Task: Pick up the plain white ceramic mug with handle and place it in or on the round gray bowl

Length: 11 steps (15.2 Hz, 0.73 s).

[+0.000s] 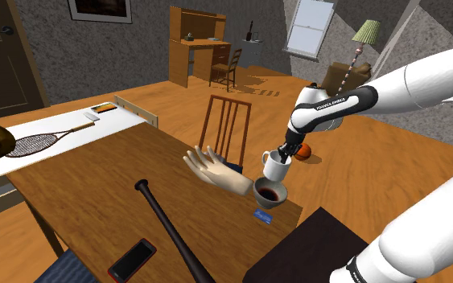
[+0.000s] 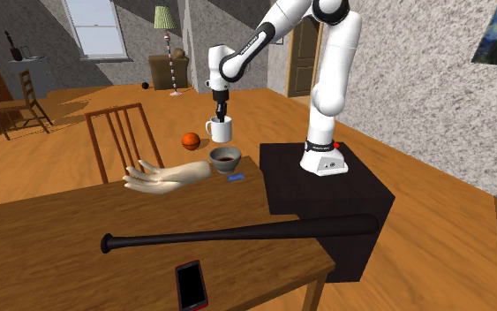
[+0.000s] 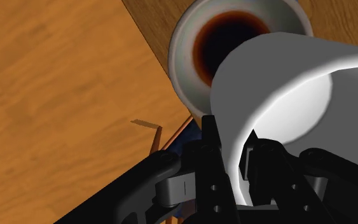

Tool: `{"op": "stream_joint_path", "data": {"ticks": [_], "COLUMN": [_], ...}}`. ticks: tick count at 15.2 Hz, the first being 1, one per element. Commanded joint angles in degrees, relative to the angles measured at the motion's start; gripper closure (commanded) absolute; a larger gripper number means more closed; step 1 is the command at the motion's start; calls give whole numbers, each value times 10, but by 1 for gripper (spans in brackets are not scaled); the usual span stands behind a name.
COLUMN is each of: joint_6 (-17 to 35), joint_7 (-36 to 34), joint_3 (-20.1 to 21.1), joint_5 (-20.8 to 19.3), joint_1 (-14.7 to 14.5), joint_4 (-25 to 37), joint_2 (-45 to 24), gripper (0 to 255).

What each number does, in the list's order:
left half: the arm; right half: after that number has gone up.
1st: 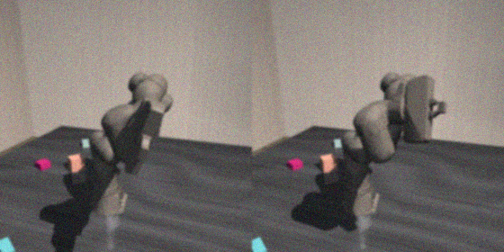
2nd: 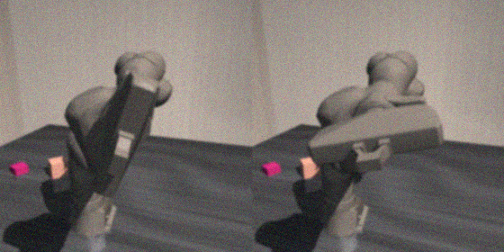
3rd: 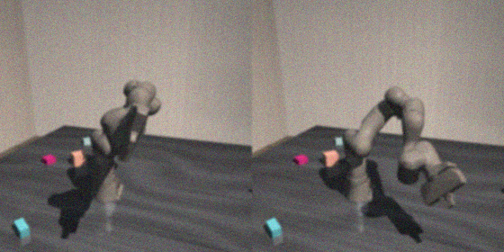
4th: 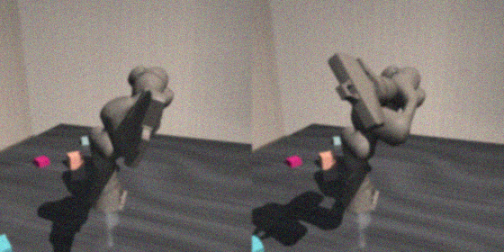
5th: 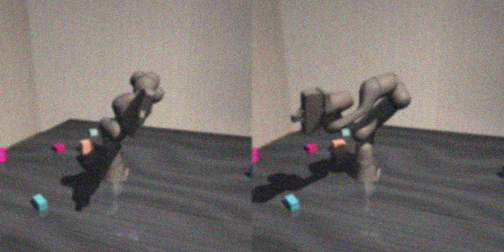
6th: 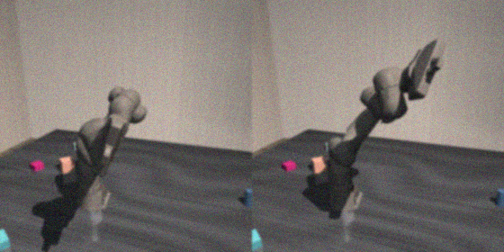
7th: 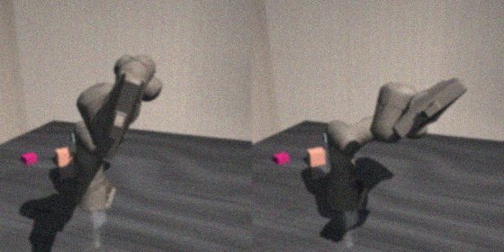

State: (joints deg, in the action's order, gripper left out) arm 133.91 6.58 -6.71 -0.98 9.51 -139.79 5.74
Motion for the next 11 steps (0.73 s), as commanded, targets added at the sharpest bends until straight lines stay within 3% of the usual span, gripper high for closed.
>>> {"op": "stream_joint_path", "data": {"ticks": [1, 11], "joint_6": [15, 97], "joint_7": [6, 14], "joint_3": [-2, -3], "joint_5": [1, 13], "joint_1": [1, 1], "joint_4": [-1, -21], "joint_2": [-13, -76], "gripper": [255, 255]}}
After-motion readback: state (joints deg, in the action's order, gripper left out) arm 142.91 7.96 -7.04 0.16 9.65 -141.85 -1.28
